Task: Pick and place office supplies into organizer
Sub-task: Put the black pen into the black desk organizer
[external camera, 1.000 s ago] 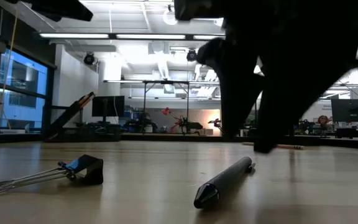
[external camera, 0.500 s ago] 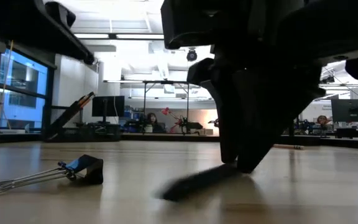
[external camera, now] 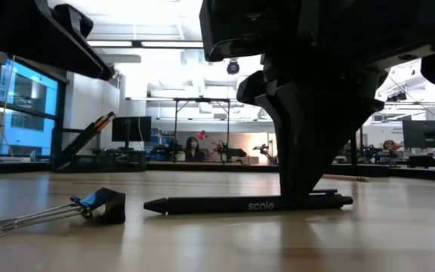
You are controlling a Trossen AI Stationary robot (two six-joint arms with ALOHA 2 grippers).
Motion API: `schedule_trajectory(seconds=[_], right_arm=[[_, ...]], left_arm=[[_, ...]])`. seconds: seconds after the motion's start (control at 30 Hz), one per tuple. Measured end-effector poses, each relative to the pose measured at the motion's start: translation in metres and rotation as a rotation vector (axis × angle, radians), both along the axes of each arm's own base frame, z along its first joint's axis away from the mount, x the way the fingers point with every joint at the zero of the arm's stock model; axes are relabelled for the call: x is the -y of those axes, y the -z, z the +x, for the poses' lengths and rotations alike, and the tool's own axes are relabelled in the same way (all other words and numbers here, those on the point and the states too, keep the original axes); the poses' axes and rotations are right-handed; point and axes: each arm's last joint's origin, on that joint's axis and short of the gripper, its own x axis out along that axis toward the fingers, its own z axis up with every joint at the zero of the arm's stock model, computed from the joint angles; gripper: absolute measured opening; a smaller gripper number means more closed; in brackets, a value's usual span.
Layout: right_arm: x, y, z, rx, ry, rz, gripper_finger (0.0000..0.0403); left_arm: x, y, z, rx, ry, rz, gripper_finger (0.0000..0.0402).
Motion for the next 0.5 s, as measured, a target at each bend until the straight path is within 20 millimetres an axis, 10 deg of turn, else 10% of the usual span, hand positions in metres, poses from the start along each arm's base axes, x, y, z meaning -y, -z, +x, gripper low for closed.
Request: schedule_trajectory(seconds=[0.5], right_arm=[[-0.0026,0.0017,0.0013,0.007,0.107,0.061,0.0103]], left_arm=[[0.0006,-0.0003,0.0002,0.002,0.006,-0.008,0.0097]])
